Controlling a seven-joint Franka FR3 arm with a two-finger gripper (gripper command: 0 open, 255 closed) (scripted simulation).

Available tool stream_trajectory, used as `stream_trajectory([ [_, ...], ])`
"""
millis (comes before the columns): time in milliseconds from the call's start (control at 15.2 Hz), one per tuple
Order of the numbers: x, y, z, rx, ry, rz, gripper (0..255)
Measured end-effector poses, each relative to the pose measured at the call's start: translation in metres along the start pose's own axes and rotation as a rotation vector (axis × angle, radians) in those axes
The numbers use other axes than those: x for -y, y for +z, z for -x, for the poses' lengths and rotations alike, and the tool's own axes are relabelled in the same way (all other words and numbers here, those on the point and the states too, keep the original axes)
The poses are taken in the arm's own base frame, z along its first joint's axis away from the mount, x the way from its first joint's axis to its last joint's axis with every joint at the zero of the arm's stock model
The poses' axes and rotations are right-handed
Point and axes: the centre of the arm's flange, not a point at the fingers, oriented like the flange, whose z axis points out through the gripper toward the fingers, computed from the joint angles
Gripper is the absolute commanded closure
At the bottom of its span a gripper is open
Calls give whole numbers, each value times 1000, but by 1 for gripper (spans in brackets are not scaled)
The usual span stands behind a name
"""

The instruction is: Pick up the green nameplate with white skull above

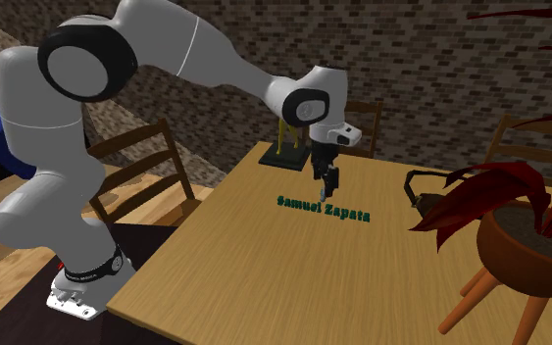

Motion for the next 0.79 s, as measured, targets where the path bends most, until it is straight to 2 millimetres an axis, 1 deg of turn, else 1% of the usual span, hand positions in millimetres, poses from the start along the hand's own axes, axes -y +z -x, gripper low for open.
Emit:
stream_trajectory([
  [330, 2, 24, 0, 0, -1, 0, 0],
  [396, 2, 27, 0, 0, -1, 0, 255],
  [792, 2, 29, 1, -3, -1, 0, 255],
])
